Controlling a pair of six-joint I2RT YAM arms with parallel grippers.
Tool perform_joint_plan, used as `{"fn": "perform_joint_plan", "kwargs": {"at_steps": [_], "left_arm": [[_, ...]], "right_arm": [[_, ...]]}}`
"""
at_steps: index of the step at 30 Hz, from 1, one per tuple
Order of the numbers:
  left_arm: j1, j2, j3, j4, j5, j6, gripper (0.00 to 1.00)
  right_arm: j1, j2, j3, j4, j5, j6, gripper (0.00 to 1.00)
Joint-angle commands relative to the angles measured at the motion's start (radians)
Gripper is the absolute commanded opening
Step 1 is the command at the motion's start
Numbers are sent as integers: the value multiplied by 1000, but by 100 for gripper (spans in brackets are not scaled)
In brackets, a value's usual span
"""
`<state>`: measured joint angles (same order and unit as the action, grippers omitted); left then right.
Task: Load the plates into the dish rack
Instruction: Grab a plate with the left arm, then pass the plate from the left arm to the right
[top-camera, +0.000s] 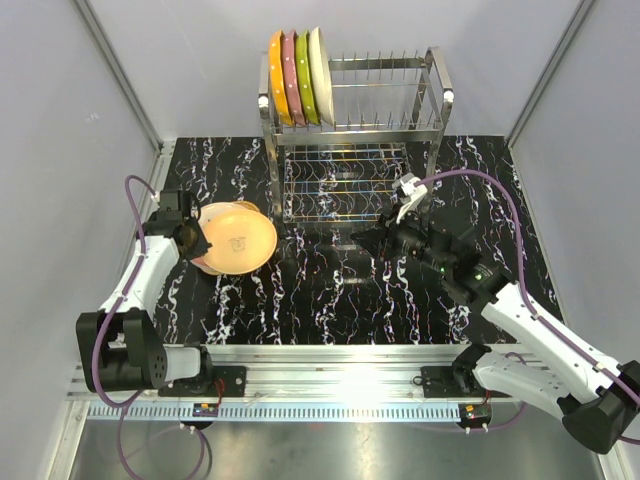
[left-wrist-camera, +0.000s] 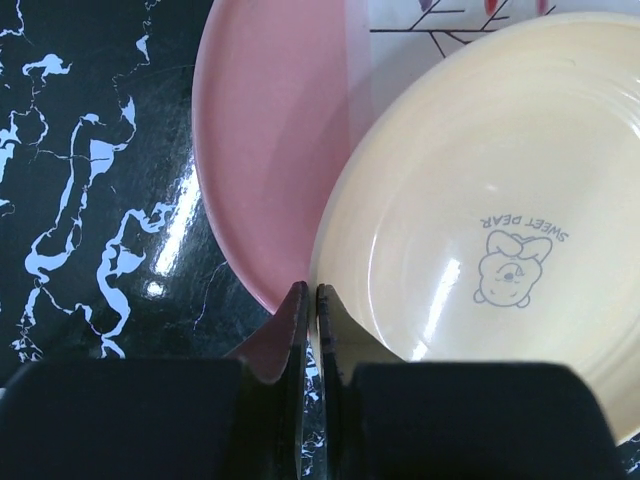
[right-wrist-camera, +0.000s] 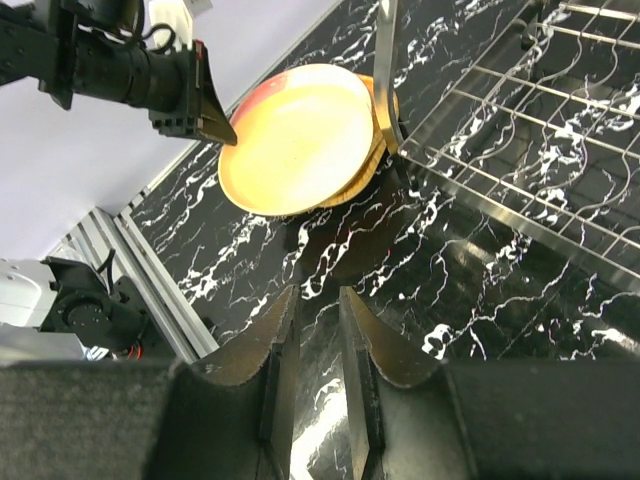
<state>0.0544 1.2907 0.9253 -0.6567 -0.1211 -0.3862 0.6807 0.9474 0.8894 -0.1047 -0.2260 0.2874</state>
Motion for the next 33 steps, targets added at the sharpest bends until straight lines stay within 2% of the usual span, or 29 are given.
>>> {"fn": "perform_joint_plan", "kwargs": {"at_steps": [1, 3, 8, 12, 18, 21, 24, 27, 28, 30, 33], "left_arm": [[4, -24, 35, 16, 8, 9, 4], [4, -30, 33, 14, 5, 7, 0], [4, -67, 29, 20, 17, 7, 0], [2, -125, 18, 45, 96, 26, 0], [2, -272, -37, 126, 262, 56, 0], [-1, -297, -51, 126, 305, 49, 0], [-8, -312, -60, 141, 339, 40, 0], [-25, -298, -62, 134, 356, 38, 0], [-31, -289, -56, 129, 357, 40, 0], [-50, -286, -49, 123, 354, 46, 0], [-79, -291, -55, 123, 360, 43, 0]], "right_arm": [[11, -7, 31, -24, 16, -8, 29], [13, -7, 34, -30, 11, -5, 29], [34, -7, 42, -52, -38, -37, 30], [109, 20, 42, -66, -12, -73, 38], [328, 83, 40, -59, 183, -140, 48], [413, 141, 33, -29, 283, -177, 60], [480, 198, 22, 17, 367, -192, 68], [552, 252, 20, 77, 505, -235, 76], [610, 270, 28, 89, 577, -255, 80], [663, 339, 72, 86, 660, -338, 87], [726, 427, 132, 89, 769, -431, 90]]}}
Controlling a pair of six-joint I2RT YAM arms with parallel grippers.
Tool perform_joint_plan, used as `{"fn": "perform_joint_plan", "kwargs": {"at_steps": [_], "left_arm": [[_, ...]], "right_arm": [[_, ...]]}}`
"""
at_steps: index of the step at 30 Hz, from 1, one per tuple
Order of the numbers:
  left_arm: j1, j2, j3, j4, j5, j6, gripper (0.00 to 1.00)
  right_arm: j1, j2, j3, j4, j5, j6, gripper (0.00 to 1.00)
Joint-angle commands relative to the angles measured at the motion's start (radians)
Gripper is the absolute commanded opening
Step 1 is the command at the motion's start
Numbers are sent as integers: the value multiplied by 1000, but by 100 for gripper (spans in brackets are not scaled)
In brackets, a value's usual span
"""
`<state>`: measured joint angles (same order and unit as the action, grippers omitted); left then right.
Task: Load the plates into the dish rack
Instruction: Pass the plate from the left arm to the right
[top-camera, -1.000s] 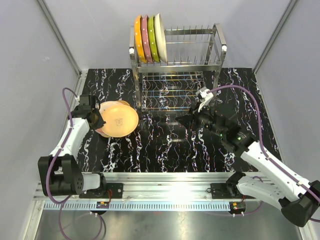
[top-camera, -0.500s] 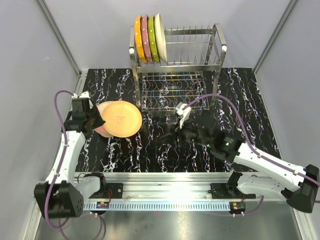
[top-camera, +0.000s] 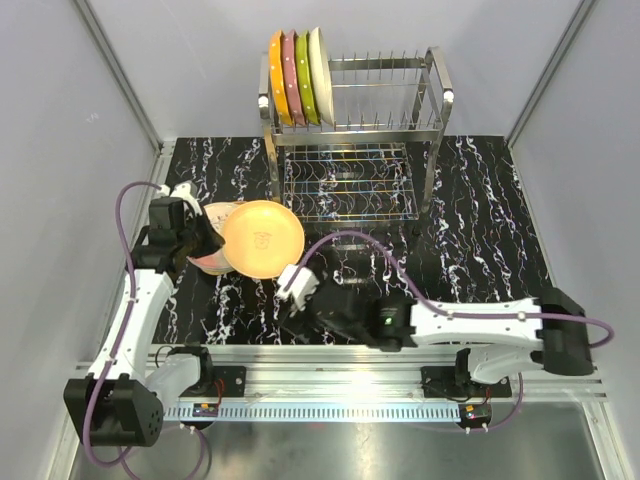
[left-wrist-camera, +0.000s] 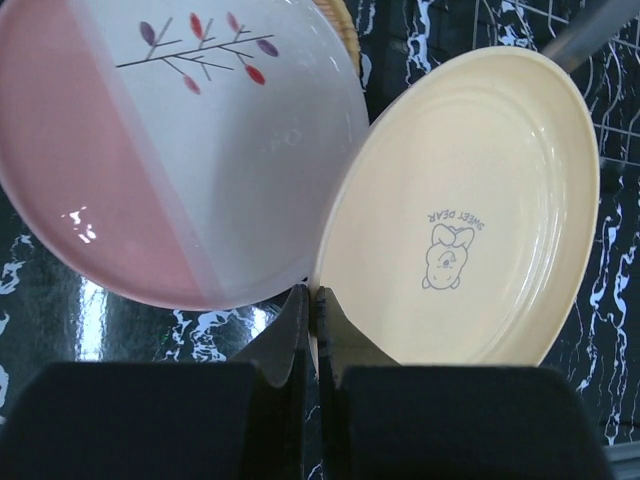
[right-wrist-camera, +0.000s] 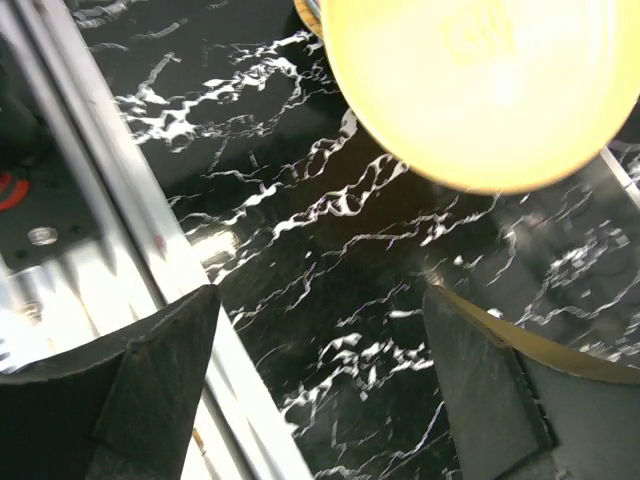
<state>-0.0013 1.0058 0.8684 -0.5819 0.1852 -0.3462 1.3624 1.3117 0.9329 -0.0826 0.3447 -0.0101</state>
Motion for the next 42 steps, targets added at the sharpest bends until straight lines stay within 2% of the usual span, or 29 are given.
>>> {"fn": "perform_joint_plan", "kwargs": {"at_steps": [1, 4, 11, 15, 20, 23, 31, 35, 41, 42], "left_arm": [[-28, -6, 0, 50, 56, 3, 0], [-46, 5, 6, 39, 54, 4, 0], [-80, 11, 0, 33, 79, 4, 0], [-97, 11, 7, 27, 85, 15, 0], [-106, 13, 1, 37, 117, 7, 0], [-109, 20, -2, 34, 129, 9, 0], [-114, 68, 11, 5, 126, 19, 0], [-124, 66, 9, 10, 140, 21, 0], [-129, 71, 6, 13, 165, 24, 0], [-129, 74, 7, 11, 165, 24, 0]], "right_arm": [[50, 123, 102, 72, 232, -157, 91], [69, 237, 167, 75, 315, -221, 94], [70, 395, 208, 181, 367, -384, 100], [50, 515, 248, 216, 439, -461, 100], [11, 583, 267, 265, 459, -544, 99], [3, 595, 261, 316, 508, -605, 94], [-3, 583, 264, 297, 501, -599, 79], [-5, 589, 267, 274, 497, -587, 59], [-8, 569, 261, 242, 488, -556, 43], [-6, 566, 259, 236, 488, -554, 33]]}}
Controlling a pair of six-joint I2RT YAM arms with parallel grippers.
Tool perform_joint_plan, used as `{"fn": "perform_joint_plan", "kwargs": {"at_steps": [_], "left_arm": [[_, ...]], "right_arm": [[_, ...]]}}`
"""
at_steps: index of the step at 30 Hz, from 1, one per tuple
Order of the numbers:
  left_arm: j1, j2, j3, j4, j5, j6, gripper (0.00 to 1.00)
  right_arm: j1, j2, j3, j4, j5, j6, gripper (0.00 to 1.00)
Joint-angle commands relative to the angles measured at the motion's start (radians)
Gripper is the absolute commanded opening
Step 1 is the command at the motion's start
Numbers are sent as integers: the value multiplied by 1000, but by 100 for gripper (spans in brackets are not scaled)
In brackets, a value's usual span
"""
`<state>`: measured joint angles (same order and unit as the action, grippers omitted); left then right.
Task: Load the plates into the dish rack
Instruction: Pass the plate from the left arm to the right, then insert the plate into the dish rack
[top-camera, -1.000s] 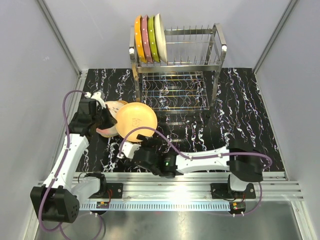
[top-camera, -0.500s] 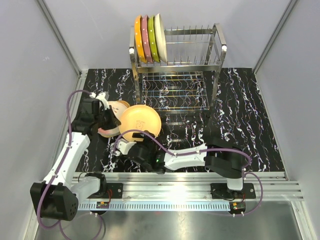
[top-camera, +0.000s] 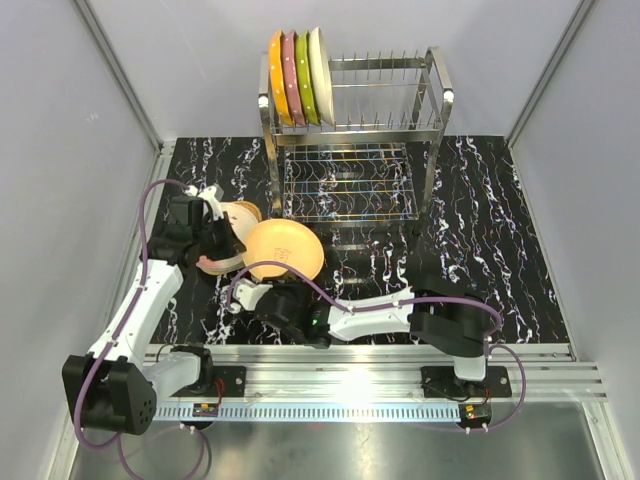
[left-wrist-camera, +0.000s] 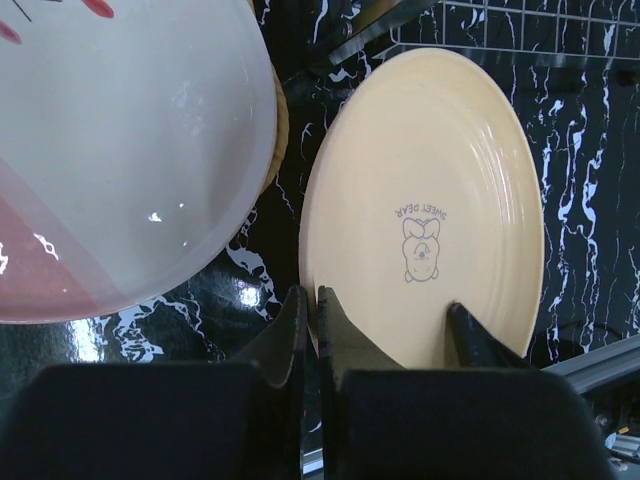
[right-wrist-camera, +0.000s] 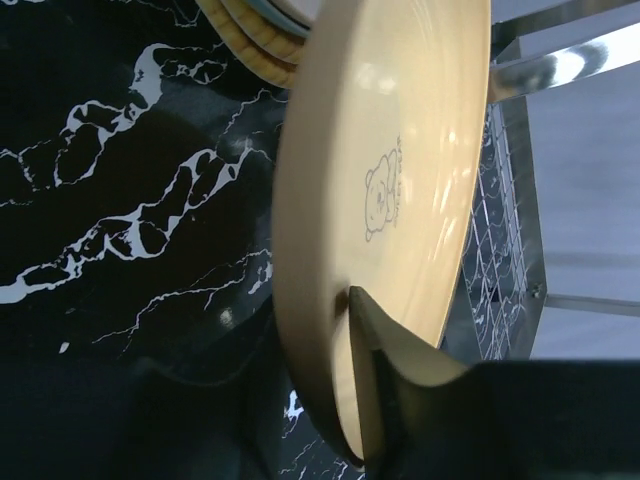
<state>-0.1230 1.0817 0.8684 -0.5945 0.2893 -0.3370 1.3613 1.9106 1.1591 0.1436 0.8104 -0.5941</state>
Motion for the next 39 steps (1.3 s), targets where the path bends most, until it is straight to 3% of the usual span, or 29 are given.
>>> {"fn": "perform_joint_plan", "kwargs": {"at_steps": [1, 3, 5, 7, 8, 12, 14, 21, 32, 39], "left_arm": [[-7, 1, 9, 19, 59, 16, 0], [-7, 1, 15, 16, 47, 18, 3], [-7, 0, 18, 12, 34, 15, 24], [-7, -8, 17, 13, 30, 16, 27], [-7, -11, 17, 13, 25, 15, 36], [-7, -20, 20, 13, 14, 15, 55], [-7, -31, 17, 16, 7, 13, 56], [-6, -95, 20, 9, -125, -8, 99], [-1, -201, 24, -14, -384, -30, 99], [0, -198, 23, -8, -363, -36, 99]], "right_arm": [[-5, -36, 33, 5, 23, 37, 30], [-5, -50, 30, 4, 13, 46, 16], [-4, -68, 24, -4, -7, 77, 8], [-4, -100, 27, -50, -53, 129, 0], [-4, -117, 25, -61, -65, 145, 0], [-4, -146, 14, -114, -112, 226, 0], [-2, -160, -1, -128, -126, 249, 0], [-4, -281, -61, -188, -233, 419, 0], [-7, -626, -127, -351, -356, 550, 0], [-97, -840, -113, -322, -398, 568, 0]]}}
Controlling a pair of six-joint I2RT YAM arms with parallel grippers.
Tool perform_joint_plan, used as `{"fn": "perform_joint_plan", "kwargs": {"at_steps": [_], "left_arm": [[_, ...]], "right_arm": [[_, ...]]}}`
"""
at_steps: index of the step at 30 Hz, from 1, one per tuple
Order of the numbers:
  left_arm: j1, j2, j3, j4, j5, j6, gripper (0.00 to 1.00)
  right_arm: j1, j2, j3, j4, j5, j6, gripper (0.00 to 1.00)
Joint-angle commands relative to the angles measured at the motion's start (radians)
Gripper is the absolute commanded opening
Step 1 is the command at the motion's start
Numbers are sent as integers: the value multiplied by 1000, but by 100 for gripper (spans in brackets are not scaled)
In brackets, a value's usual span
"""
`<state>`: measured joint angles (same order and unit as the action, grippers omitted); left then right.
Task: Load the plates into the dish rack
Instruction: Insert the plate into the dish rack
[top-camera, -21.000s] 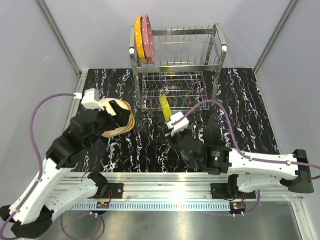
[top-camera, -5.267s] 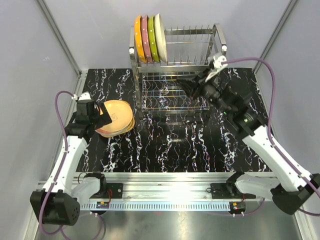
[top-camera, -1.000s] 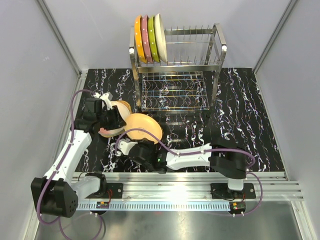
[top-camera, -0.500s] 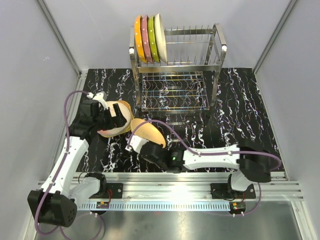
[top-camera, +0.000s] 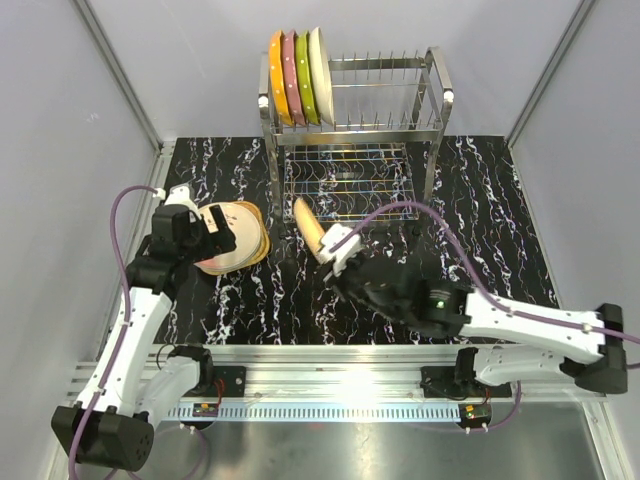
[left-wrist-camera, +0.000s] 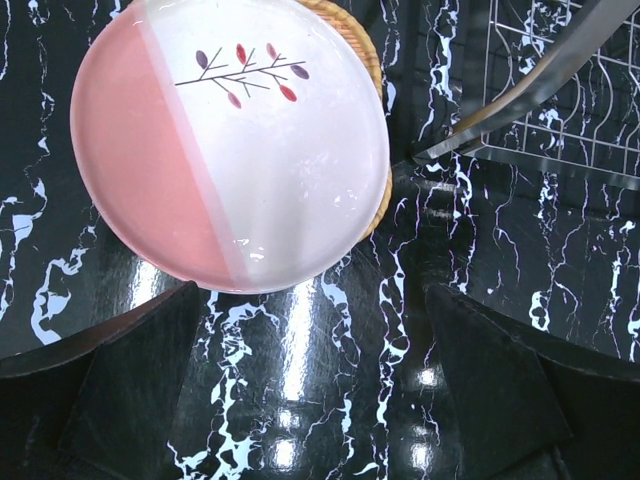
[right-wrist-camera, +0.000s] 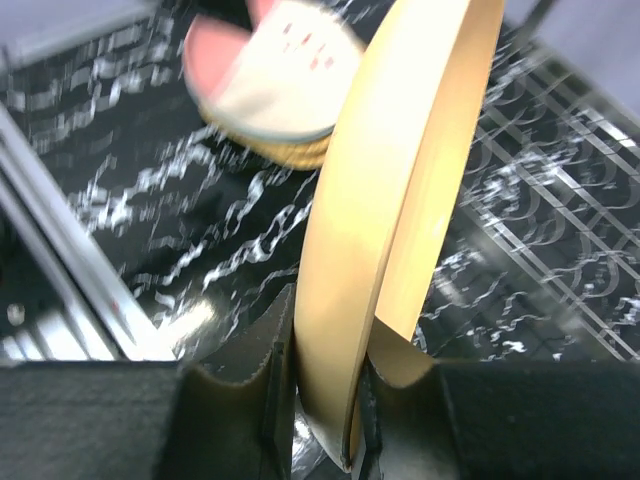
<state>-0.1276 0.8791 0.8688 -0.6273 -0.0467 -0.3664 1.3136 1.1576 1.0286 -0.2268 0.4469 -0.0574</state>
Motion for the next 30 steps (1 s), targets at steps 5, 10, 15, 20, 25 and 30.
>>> {"fn": "perform_joint_plan", "kwargs": {"at_steps": [5, 10, 15, 20, 25, 30], "left_arm": [[5, 9, 30, 17, -25, -2, 99], [6, -3, 22, 26, -36, 0, 99], [6, -12, 22, 37, -30, 6, 99], [13, -22, 21, 41, -1, 20, 94], [17, -31, 1, 69, 22, 18, 98], [20, -3, 13, 52, 1, 15, 99]], "right_arm": [[-86, -137, 129, 21, -22, -2, 0], [-138, -150, 264, 38, 32, -90, 0], [-211, -93, 422, 38, -10, -153, 0], [-305, -1, 594, 70, -60, -188, 0], [-454, 126, 770, 61, -192, -138, 0], [-609, 290, 933, 38, -339, -55, 0]]}}
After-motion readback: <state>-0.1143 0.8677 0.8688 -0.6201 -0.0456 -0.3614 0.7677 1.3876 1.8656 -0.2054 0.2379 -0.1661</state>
